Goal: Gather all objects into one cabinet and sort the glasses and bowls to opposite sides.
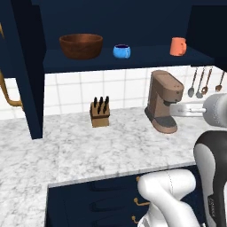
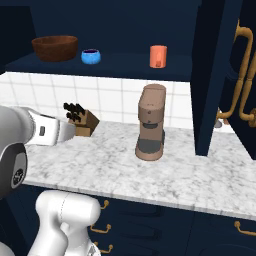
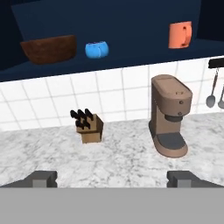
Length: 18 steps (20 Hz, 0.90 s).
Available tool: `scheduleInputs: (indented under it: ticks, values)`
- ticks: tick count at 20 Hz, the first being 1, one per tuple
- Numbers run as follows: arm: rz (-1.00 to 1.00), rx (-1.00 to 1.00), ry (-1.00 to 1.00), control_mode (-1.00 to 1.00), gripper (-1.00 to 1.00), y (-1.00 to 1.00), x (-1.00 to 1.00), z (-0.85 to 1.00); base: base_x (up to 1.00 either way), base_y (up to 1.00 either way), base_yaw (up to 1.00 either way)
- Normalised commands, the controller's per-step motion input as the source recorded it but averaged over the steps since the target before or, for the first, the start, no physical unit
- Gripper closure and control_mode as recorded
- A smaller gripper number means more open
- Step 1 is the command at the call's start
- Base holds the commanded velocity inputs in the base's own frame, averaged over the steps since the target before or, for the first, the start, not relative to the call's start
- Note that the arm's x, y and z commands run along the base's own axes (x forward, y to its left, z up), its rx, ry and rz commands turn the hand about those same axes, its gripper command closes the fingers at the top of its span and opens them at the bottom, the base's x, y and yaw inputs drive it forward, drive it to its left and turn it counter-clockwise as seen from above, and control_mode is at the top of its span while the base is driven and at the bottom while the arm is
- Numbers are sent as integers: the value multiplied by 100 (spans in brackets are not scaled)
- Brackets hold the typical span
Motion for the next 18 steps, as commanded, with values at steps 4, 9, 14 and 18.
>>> scheduleInputs:
  ticks: [4,9,14,18]
  values:
    - [0,0,0,100,-100,0,0,0,0,0,0]
    - [0,0,0,100,-100,0,0,0,-45,0,-5]
    - [0,0,0,100,-100,0,0,0,-69,-3,-20]
    - [0,0,0,100,-100,0,0,0,-62,-30,-25]
